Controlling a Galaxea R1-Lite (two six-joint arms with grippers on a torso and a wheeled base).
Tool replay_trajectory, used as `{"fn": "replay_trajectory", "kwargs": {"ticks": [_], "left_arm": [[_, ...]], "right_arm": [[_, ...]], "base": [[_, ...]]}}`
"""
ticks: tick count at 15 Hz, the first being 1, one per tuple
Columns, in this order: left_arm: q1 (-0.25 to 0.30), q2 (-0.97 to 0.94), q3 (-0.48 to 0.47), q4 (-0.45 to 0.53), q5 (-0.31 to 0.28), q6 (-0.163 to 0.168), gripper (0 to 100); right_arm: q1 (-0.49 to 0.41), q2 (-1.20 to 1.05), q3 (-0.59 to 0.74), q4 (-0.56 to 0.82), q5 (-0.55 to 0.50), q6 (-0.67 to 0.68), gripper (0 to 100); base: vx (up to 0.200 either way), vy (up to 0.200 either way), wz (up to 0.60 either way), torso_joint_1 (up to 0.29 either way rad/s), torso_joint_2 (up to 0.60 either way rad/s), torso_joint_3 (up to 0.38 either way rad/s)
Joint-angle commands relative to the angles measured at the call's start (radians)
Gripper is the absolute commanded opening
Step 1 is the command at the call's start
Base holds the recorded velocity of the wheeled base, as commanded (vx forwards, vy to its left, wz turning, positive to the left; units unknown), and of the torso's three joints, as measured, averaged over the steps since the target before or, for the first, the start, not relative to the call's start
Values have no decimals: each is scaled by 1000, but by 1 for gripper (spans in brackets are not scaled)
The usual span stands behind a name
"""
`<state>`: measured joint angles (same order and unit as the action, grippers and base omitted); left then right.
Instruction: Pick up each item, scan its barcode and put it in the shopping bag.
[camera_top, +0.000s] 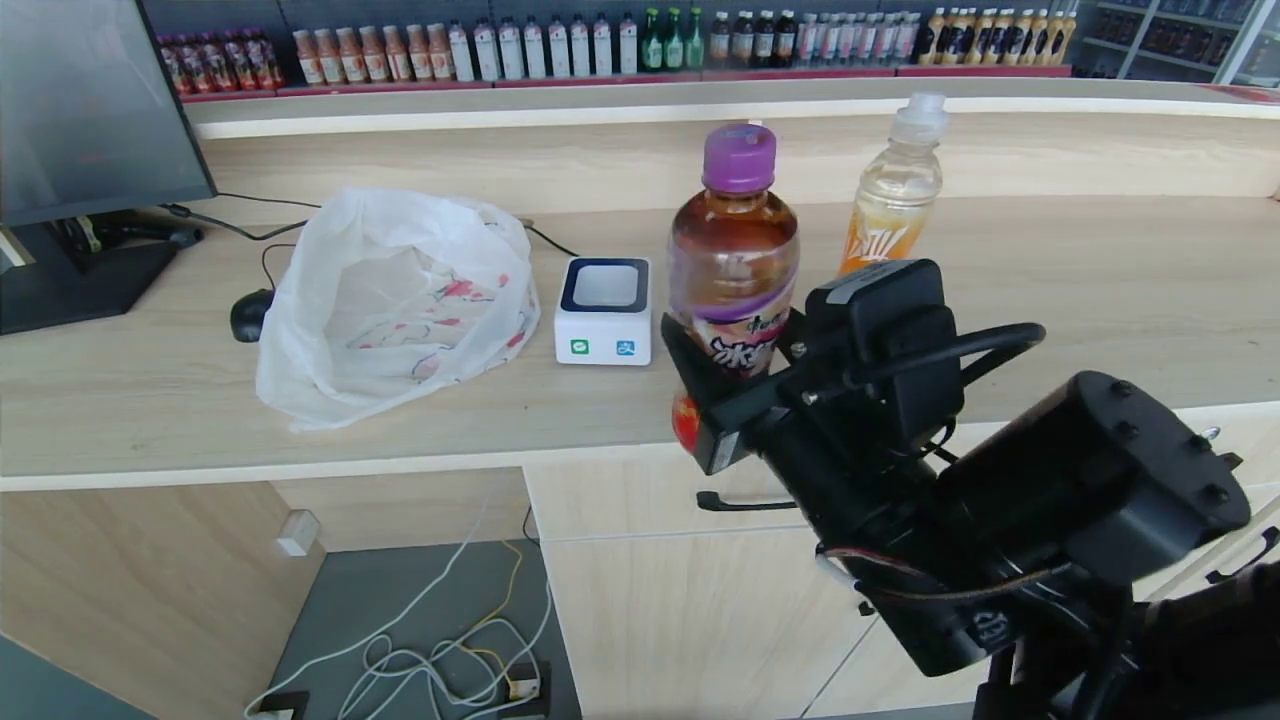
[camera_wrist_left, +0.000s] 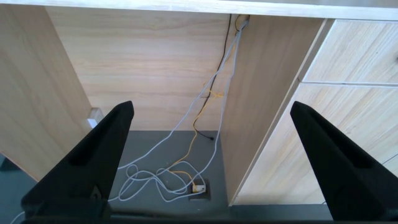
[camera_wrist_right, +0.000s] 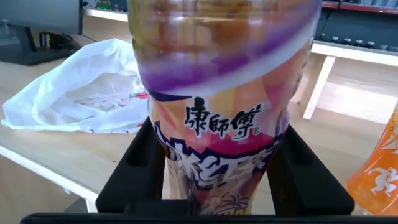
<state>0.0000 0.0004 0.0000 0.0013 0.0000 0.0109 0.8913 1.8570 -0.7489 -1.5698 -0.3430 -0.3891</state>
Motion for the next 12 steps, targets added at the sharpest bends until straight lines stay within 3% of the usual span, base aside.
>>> {"fn": "replay_trajectory", "kwargs": {"ticks": [1, 4, 5, 8, 12], "left_arm": [[0, 0, 0, 0, 0, 0, 100], [0, 0, 0, 0, 0, 0, 100], [0, 1, 0, 0, 0, 0, 100], [0, 1, 0, 0, 0, 1, 100], [0, 0, 0, 0, 0, 1, 100]], "right_arm": [[-103, -9, -26, -1, 56, 47, 0], [-255, -35, -10, -1, 145, 150, 0], [-301, -45, -7, -1, 217, 168, 0], [-333, -53, -18, -1, 277, 286, 0], [-342, -58, -58, -1, 271, 296, 0]], "base": [[0, 0, 0, 0, 0, 0], [0, 0, 0, 0, 0, 0], [0, 0, 0, 0, 0, 0], [0, 0, 0, 0, 0, 0], [0, 0, 0, 0, 0, 0]]}}
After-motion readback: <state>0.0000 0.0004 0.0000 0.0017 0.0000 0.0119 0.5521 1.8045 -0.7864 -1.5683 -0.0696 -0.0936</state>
